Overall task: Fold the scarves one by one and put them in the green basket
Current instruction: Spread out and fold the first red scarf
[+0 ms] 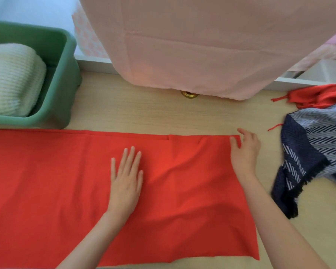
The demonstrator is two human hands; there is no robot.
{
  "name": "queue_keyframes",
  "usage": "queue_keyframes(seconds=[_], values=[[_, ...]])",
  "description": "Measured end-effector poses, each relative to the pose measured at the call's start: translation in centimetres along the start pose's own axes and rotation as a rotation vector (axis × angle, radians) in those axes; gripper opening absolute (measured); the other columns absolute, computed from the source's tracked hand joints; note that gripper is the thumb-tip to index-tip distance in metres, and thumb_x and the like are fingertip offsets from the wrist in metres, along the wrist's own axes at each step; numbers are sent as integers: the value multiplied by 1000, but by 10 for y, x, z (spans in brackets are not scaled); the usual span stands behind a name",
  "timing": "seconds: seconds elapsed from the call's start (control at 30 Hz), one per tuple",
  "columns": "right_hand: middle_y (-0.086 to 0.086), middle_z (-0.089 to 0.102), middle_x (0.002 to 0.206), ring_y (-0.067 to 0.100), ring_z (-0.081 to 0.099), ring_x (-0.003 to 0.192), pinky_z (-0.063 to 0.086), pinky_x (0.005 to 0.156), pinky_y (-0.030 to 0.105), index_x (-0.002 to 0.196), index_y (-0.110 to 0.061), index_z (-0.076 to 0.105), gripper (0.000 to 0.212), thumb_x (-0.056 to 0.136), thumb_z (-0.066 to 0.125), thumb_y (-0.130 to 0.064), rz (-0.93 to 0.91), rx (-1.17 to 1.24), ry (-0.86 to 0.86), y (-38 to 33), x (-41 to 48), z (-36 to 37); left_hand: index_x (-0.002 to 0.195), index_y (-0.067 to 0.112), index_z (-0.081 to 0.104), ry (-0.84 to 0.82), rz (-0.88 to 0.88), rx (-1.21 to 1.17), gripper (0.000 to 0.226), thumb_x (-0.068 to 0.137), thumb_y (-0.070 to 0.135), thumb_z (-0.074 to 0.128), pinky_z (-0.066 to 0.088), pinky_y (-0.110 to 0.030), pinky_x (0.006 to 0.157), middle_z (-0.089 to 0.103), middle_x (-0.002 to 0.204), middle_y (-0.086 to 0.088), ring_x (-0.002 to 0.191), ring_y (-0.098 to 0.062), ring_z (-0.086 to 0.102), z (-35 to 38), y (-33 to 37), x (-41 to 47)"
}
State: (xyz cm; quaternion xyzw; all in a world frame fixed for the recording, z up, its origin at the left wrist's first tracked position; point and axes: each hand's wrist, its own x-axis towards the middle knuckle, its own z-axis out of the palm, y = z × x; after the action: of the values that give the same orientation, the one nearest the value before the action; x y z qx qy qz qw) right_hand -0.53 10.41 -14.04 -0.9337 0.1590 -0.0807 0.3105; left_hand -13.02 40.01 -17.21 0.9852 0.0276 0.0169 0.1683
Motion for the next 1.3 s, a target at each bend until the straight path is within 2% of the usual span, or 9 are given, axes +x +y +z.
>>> queue_keyframes(seconds=[0.1, 0.27, 0.37, 0.47, 0.63, 0.77, 0.83, 1.03, 1.3], values=[[20, 59, 117, 36, 53, 111, 39, 97, 40, 120, -1, 56, 33, 94, 55, -20, 293, 57, 14, 12, 2, -19, 146, 12, 38, -34, 25, -32, 52, 98, 29, 30, 7, -46, 118, 29, 156, -7, 147, -20, 15, 12, 36, 14], [18, 65, 109, 32, 60, 102, 42, 85, 34, 113, 2, 61, 40, 89, 65, -29, 503, 51, -306, 35, -29, -41, 150, 12, 30, -108, 62, 71, 55, 98, 31, 25, 12, -47, 117, 21, 159, -5, 148, -19, 13, 40, 50, 20], [7, 66, 84, 26, 60, 79, 38, 67, 28, 99, -5, 64, 20, 85, 70, -17, 393, 73, -231, 26, -46, -43, 152, 15, 24, -83, 59, 81, 54, 100, 30, 23, 12, -45, 119, 18, 160, -3, 148, -18, 11, 42, 49, 17], [-1, 64, 80, 21, 60, 75, 46, 68, 33, 99, -13, 65, 15, 86, 68, -19, 202, 44, -143, -4, -74, -38, 152, 17, 24, -78, 56, 35, 52, 101, 29, 22, 9, -42, 120, 18, 160, 0, 148, -15, 9, 40, 49, 18], [-13, 63, 98, 3, 60, 79, 49, 77, 26, 109, -26, 67, 40, 89, 47, -54, -128, 48, -491, -38, -140, -16, 148, 15, 36, -44, 25, -208, 49, 102, 28, 23, 9, -35, 120, 28, 156, 4, 146, -8, 16, 37, 45, 21], [-9, 63, 97, 9, 60, 86, 50, 82, 31, 105, -25, 66, 15, 92, 59, -27, 20, 217, -239, -13, -128, -22, 146, 15, 37, -29, 35, -246, 48, 102, 26, 23, 9, -35, 120, 29, 156, 2, 146, -8, 16, 36, 42, 22], [-7, 59, 96, 13, 58, 84, 51, 81, 38, 107, -23, 64, 22, 85, 69, -21, 94, 196, -197, 1, -120, -18, 145, 12, 40, -1, 54, -177, 47, 101, 21, 26, 11, -37, 120, 32, 155, -2, 146, -12, 17, 35, 43, 21], [-3, 56, 94, 20, 54, 90, 43, 81, 33, 97, -18, 64, 21, 79, 74, -25, -114, -54, -170, 11, -130, 11, 149, 11, 33, -3, -7, 7, 51, 101, 27, 24, 11, -44, 119, 26, 157, -5, 147, -20, 15, 35, 37, 22], [-4, 56, 81, 18, 50, 76, 39, 72, 30, 81, -16, 58, 18, 89, 52, -30, -169, 20, -69, 17, -130, 19, 151, 16, 26, -34, -27, 53, 53, 100, 29, 22, 13, -44, 119, 20, 159, 0, 148, -16, 11, 37, 36, 22]])
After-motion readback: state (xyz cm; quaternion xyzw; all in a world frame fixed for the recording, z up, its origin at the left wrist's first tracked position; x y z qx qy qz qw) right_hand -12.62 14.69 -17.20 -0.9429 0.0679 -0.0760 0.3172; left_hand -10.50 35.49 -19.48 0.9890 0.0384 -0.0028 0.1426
